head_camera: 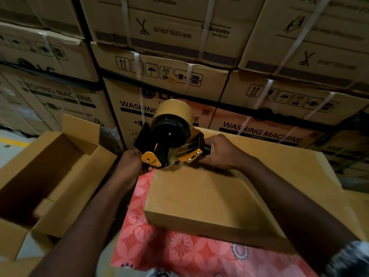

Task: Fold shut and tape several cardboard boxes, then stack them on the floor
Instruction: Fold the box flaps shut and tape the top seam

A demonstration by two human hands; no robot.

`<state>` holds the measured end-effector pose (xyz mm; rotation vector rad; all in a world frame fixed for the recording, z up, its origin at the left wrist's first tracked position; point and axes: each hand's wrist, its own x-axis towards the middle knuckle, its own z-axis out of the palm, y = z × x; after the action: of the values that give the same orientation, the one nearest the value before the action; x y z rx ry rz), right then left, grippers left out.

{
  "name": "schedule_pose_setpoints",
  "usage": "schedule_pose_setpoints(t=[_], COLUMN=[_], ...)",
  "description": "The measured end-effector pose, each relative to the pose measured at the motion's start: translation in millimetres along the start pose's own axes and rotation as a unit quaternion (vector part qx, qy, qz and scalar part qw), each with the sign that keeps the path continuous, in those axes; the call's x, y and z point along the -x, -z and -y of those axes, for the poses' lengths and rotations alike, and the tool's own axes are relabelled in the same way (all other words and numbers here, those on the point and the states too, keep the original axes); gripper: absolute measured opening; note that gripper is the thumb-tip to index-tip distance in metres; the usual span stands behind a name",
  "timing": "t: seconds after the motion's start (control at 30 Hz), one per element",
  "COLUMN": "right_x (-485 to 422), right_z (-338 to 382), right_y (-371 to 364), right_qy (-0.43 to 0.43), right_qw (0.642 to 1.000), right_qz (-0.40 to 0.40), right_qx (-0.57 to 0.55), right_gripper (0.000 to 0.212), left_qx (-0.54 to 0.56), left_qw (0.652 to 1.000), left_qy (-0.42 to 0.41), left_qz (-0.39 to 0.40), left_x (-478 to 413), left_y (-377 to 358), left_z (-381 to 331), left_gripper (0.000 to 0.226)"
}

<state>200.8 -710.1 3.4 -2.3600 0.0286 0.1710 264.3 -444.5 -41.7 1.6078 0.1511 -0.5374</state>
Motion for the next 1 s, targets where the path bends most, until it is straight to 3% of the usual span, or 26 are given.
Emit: schedule_pose_setpoints(t=[0.2,0.4,0.6,0.83,0.97,1.0], right_x=[0,3,6,8,10,10], right_z=[7,2,-4,-4,-3,-3], right_y=[10,15,8,7,6,5], right_qy=[0.031,0.029,0.020,0.027,0.012,0.009], right_qw=[0.998,0.996,0.997,0.994,0.995,0.994], right_qz=[0.002,-0.001,0.001,0.002,0.005,0.002], right_qx=[0.053,0.081,0.077,0.103,0.103,0.105], right_gripper=[0.034,0.033,0.032,0.030,0.027,0.029], left_qx=[0.000,0.010,0.014,-0.052,-0.054,-0.052], left_qw=[0.999,1.000,0.999,0.996,0.992,0.990], left_qy=[-0.018,0.003,0.027,0.077,-0.059,-0.092], left_qz=[-0.031,-0.001,0.030,0.010,-0.097,-0.091], left_x=[-10,-8,3,-5,-5,-1], left_y=[5,0,-18,-22,-11,-8], left_z=[7,16,32,53,55,53], left_gripper=[0.025,0.033,0.015,0.030,0.025,0.026])
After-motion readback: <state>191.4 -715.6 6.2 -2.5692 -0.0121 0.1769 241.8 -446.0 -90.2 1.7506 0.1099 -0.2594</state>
